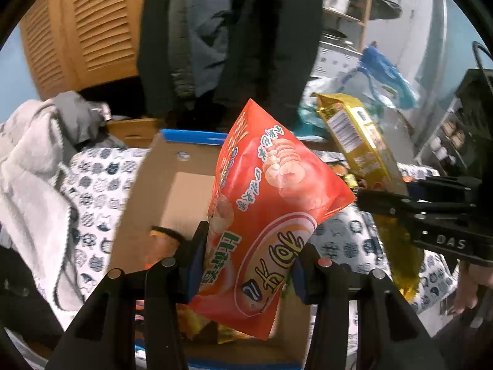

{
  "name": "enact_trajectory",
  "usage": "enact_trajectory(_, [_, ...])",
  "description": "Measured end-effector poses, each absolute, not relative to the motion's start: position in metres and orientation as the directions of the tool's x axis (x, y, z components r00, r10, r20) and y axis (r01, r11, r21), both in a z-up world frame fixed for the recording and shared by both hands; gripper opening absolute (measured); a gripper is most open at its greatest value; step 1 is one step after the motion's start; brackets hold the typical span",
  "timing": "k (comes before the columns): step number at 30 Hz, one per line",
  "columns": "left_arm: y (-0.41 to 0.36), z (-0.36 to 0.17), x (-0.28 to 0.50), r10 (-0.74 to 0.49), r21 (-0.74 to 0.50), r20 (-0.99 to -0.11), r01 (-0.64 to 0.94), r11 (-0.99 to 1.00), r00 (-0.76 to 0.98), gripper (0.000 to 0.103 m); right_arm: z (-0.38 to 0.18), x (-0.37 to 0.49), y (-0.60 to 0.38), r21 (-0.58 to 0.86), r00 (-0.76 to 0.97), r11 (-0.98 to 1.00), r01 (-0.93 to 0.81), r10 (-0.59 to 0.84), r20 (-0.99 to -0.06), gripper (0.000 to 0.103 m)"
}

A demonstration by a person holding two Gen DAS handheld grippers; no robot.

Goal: Organize snacks
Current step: 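Carry both packets over the box and open both grippers to drop them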

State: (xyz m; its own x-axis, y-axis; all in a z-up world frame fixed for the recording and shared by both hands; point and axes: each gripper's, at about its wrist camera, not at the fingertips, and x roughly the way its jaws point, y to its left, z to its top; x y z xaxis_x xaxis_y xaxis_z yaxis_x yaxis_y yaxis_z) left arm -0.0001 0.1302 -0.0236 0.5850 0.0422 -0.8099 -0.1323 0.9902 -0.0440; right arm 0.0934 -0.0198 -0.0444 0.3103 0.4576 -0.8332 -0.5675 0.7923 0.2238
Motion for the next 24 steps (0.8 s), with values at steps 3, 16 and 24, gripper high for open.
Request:
enact_trajectory(3, [0.149,-0.027,-0.001,0.066,-0.047,-0.814,-0.179,0.983,0.577,0.048,-0.044,0.094,-0.002,0.237,0.287,0.775,-0.585,0.472,-0.834,0.031])
enact_trajectory(16, [0.196,-0.046,-0.008,0.143,-0.024,-0.839,-0.300,0.954,0.524,0.048,-0.054,0.097,0.063,0.292,0.202,0.738,-0.609,0.500,-0.842,0.031])
enact_trajectory(24, [0.204,-0.056,-0.008,0.157,-0.010,-0.852,-0.316,0.949,0.499,0.049,-0.073,0.102,0.084,0.338,0.147,0.743,-0.578,0.502,-0.852,0.031])
